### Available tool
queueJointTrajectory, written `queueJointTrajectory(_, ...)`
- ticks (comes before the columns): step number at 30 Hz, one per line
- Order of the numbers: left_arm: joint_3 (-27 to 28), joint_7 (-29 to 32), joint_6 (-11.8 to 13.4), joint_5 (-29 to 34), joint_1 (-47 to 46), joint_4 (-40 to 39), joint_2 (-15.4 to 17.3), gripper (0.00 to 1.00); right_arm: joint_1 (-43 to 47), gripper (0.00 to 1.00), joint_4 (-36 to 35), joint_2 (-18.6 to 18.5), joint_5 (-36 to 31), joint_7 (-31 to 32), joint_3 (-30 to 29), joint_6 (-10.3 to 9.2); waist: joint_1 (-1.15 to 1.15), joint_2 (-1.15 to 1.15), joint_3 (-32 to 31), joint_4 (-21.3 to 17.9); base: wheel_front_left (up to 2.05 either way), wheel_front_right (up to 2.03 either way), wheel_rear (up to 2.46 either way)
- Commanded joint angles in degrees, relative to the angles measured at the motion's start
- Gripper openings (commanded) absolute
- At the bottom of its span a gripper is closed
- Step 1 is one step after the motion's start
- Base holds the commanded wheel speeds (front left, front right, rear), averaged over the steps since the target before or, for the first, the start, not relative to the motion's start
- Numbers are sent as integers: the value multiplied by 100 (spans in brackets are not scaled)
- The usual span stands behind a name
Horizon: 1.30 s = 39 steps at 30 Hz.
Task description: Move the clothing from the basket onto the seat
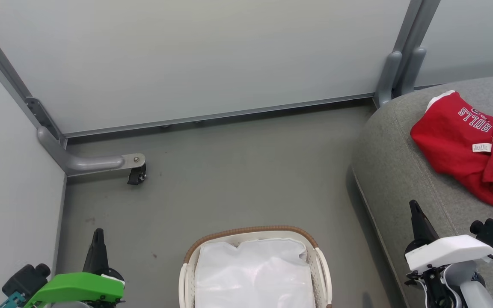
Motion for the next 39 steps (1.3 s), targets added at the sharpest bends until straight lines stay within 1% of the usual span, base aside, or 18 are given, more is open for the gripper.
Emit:
queueJointTrajectory(1,49,49,-6,-188,-172,-87,24,0,-2,0,-106,-41,197,43,-34,-3,0,0,-3,-1,0,0,0)
queueJointTrajectory(18,154,344,-9,-1253,-251,-201,28,0,47,0,-266,-51,1396,339,-109,-4,0,0,-42,-12,0,0,0)
queueJointTrajectory(39,264,647,-12,-2349,-335,-326,32,0,88,0,-433,-59,2641,649,-188,-4,0,0,-89,-27,0,0,0)
